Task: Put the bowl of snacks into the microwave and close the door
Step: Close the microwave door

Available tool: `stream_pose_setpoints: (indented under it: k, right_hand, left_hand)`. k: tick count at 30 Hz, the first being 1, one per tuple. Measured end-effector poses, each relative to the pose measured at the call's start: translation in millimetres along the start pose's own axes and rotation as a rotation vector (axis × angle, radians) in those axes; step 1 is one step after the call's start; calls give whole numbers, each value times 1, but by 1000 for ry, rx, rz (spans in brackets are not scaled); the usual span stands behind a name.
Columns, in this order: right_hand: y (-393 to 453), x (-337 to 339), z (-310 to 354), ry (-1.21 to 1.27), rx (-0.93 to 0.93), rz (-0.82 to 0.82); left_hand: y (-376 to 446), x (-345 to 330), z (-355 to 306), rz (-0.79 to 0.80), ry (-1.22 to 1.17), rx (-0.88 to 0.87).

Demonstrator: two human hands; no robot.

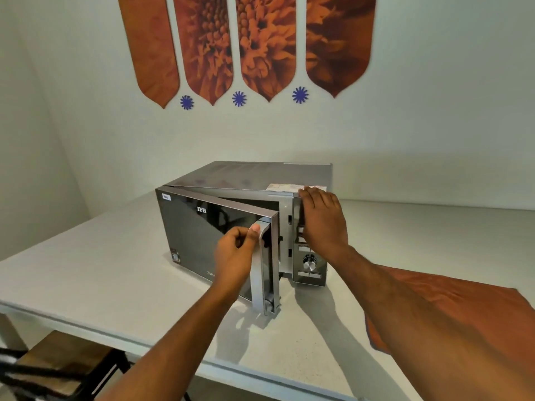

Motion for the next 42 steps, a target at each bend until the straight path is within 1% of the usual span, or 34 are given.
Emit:
stream_pose_setpoints:
  k: [3,5,10,13,22,26,32,37,42]
  right_hand:
    - [0,-1,1,-28,-1,-20]
    - [1,-2,1,-38,-11,-31]
    - [3,-5,2,-59,-42,-55]
    - [2,-5,3,-46,-55,-39]
    - [5,-7,4,-21,-91,-1]
    - [6,-6,5,-16,-97,-12]
    - [5,-8,5,1,-108,-27]
    - [6,-7,6,-1,-113,-34]
    - [6,-7,5,11,-115,-20]
  left_hand:
    - [17,-16,7,116,-116,74]
    - [27,-28,10,217,-166,93]
    - [49,-41,11,331,-156,42]
    - [54,-45,12,376,-143,14]
    - [72,-47,24,433,-98,-36]
    - [77,-51,21,402,-80,-57]
    - [82,-55,24,400,-64,-83]
    - [92,-57,22,419,36,-120]
    - [95,-59,27,403,57,-136]
Point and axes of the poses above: each hand's wrist, its own y-axis towards the middle knuckle, its own x-axis out of the back of the hand, z = x × y, the point moved 5 cm from there along y, towards the middle knuckle, and after that the axes turned 8 degrees about z, right-handed, at the moved point
